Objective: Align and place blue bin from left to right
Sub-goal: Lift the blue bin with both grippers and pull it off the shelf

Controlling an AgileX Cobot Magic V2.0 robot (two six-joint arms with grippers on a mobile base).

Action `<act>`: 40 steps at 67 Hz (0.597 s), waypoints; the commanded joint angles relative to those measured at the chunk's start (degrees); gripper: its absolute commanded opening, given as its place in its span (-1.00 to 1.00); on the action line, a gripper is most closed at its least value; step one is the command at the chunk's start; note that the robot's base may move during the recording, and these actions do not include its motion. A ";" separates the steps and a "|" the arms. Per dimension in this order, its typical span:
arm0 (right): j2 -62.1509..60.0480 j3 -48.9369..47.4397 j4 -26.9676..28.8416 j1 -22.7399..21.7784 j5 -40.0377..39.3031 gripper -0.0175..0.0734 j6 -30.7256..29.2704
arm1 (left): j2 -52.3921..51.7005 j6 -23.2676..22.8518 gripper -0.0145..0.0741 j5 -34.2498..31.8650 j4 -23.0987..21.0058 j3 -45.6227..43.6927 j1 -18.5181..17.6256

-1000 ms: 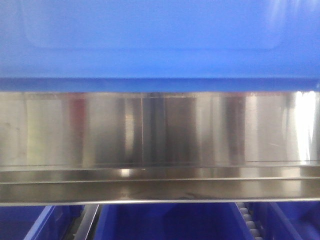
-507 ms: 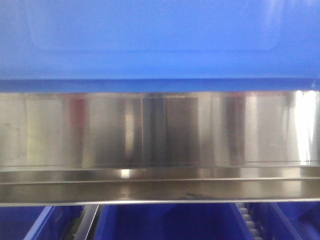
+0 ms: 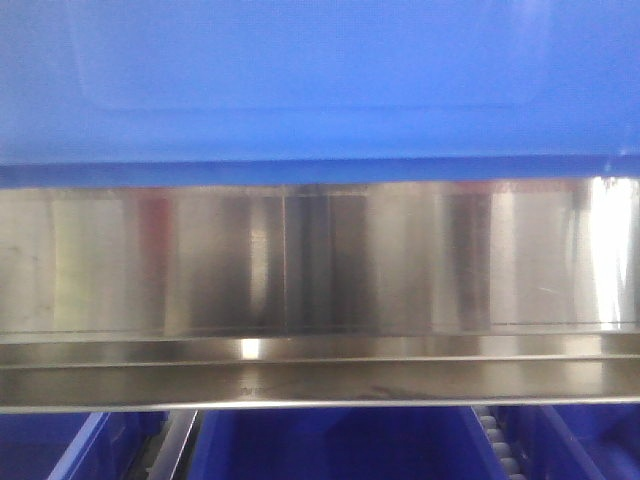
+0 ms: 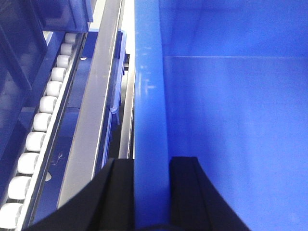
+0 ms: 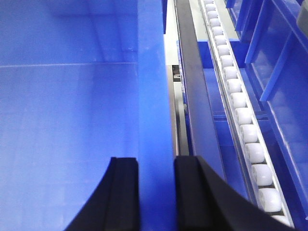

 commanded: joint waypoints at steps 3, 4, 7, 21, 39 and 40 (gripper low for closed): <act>-0.76 -1.10 -0.89 0.42 -6.84 -0.79 -0.39 | -0.63 -0.02 -0.92 -5.38 -0.55 -1.17 -1.13; -0.76 -1.10 -0.89 0.42 -6.84 -0.79 -0.39 | -0.63 -0.02 -0.92 -5.38 -0.55 -1.17 -1.13; -0.76 -1.10 -0.89 0.42 -6.84 -0.79 -0.39 | -0.63 -0.02 -0.92 -5.38 -0.55 -1.17 -1.13; -0.76 -1.10 -0.89 0.42 -6.84 -0.79 -0.39 | -0.63 -0.02 -0.92 -5.38 -0.55 -1.17 -1.13; -0.76 -1.10 -0.89 0.42 -6.84 -0.79 -0.39 | -0.63 -0.02 -0.92 -5.38 -0.55 -1.17 -1.13; -0.76 -1.10 -0.89 0.42 -6.84 -0.79 -0.39 | -0.63 -0.02 -0.92 -5.38 -0.55 -1.17 -1.13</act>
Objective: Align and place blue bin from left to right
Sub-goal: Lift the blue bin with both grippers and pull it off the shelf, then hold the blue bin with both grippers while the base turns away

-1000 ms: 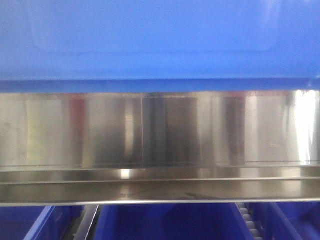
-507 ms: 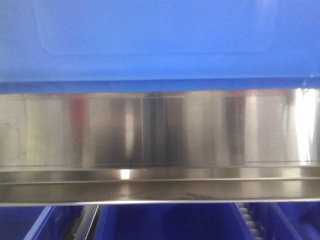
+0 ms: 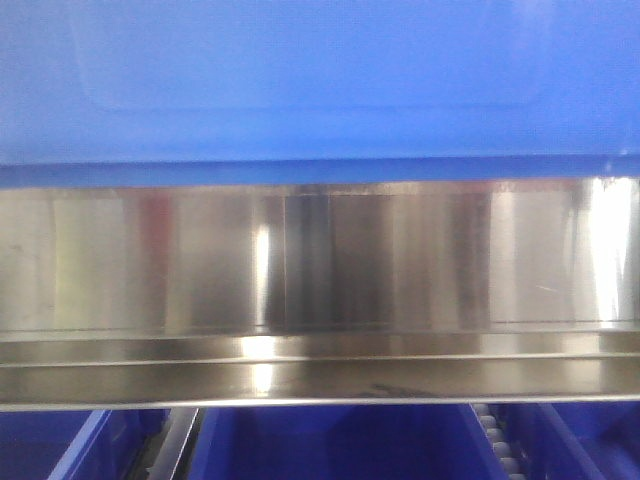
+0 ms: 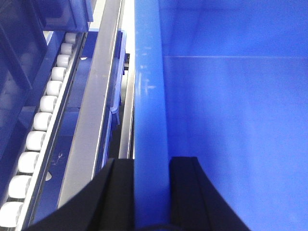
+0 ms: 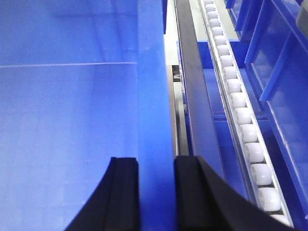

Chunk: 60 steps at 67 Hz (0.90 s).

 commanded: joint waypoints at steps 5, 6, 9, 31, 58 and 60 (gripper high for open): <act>-0.76 -1.10 -0.89 0.42 -6.84 -0.79 -0.39 | -0.63 -0.02 -0.92 -5.38 -0.55 -1.17 -1.13; -0.76 -1.10 -0.89 0.42 -6.84 -0.79 -0.39 | -0.63 -0.02 -0.92 -5.38 -0.55 -1.17 -1.13; -0.76 -1.10 -0.89 0.42 -6.84 -0.79 -0.39 | -0.63 -0.02 -0.92 -5.38 -0.55 -1.17 -1.13; -0.76 -1.10 -0.89 0.42 -6.84 -0.79 -0.39 | -0.63 -0.02 -0.92 -5.38 -0.55 -1.17 -1.13; -0.76 -1.10 -0.89 0.42 -6.84 -0.79 -0.39 | -0.63 -0.02 -0.92 -5.38 -0.55 -1.17 -1.13; -0.76 -1.10 -0.89 0.42 -6.84 -0.79 -0.39 | -0.63 -0.02 -0.92 -5.38 -0.55 -1.17 -1.13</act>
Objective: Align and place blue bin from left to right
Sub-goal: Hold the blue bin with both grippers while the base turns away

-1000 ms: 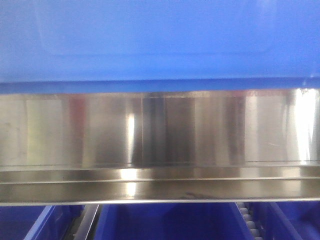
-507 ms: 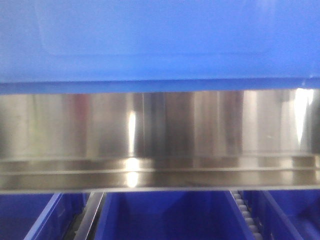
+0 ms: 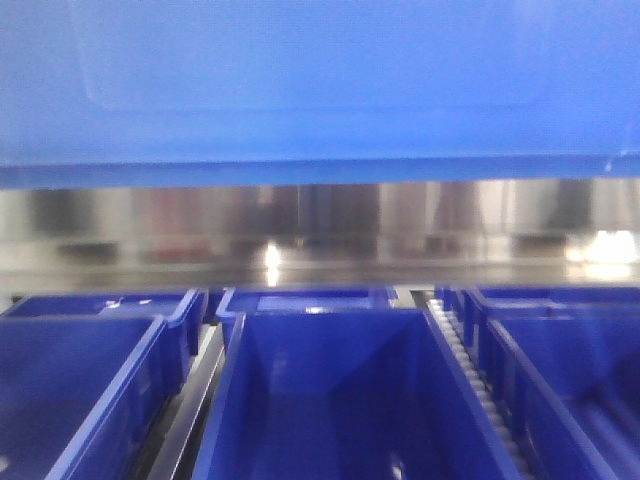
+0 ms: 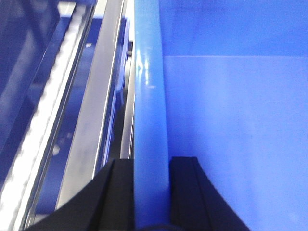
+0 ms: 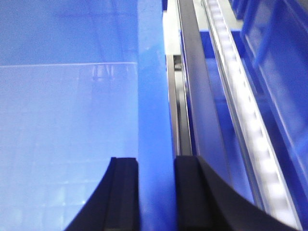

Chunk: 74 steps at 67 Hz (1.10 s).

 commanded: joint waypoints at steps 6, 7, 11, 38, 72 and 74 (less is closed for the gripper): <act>-0.76 -1.10 -0.78 0.42 -6.84 -0.79 -0.35 | -0.63 -0.02 -0.92 -5.38 -0.63 -1.17 -1.13; -0.76 -1.10 -0.78 0.42 -6.84 -0.79 -0.35 | -0.63 -0.02 -0.92 -5.38 -0.63 -1.17 -1.13; -0.76 -1.10 -0.78 0.42 -6.84 -0.79 -0.35 | -0.63 -0.02 -0.92 -5.38 -0.63 -1.17 -1.13; -0.76 -1.10 -0.78 0.42 -6.84 -0.79 -0.35 | -0.63 -0.02 -0.92 -5.38 -0.63 -1.17 -1.13; -0.76 -1.10 -0.78 0.42 -6.84 -0.79 -0.35 | -0.63 -0.02 -0.92 -5.38 -0.51 -1.17 -1.13; -0.76 -1.10 -0.78 0.42 -6.84 -0.79 -0.35 | -0.63 -0.02 -0.92 -5.38 -0.51 -1.17 -1.13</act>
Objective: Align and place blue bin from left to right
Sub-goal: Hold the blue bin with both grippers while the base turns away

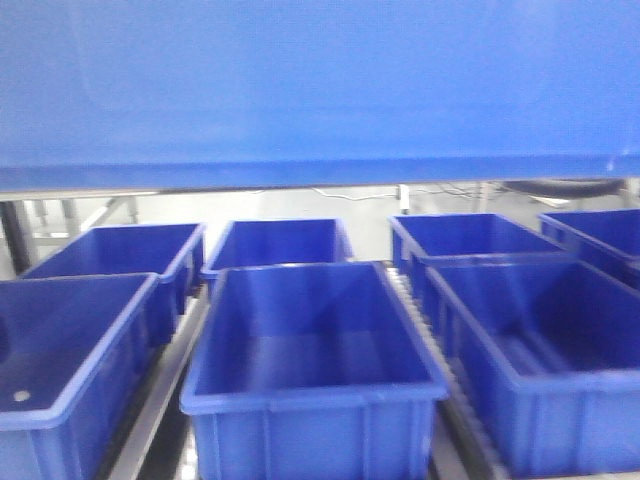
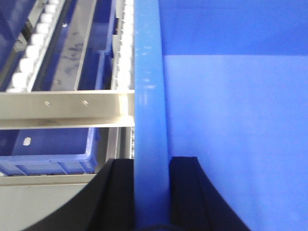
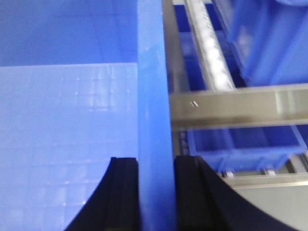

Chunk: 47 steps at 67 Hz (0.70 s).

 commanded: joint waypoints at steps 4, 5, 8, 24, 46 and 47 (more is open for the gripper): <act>-0.76 -1.10 -0.91 0.42 -6.63 -0.79 -0.35 | -0.49 -0.02 -0.92 -5.70 -0.50 -1.17 -1.13; -0.76 -1.10 -0.91 0.42 -6.63 -0.79 -0.35 | -0.49 -0.02 -0.92 -5.70 -0.50 -1.17 -1.13; -0.76 -1.10 -0.91 0.42 -6.63 -0.79 -0.35 | -0.49 -0.02 -0.92 -5.70 -0.50 -1.17 -1.13; -0.76 -1.10 -0.91 0.42 -6.63 -0.79 -0.35 | -0.49 -0.02 -0.92 -5.70 -0.50 -1.17 -1.13; -0.76 -1.10 -0.91 0.42 -6.63 -0.79 -0.35 | -0.49 -0.02 -0.92 -5.70 -0.50 -1.17 -1.13; -0.76 -1.10 -0.91 0.42 -6.63 -0.79 -0.35 | -0.49 -0.02 -0.92 -5.70 -0.50 -1.17 -1.13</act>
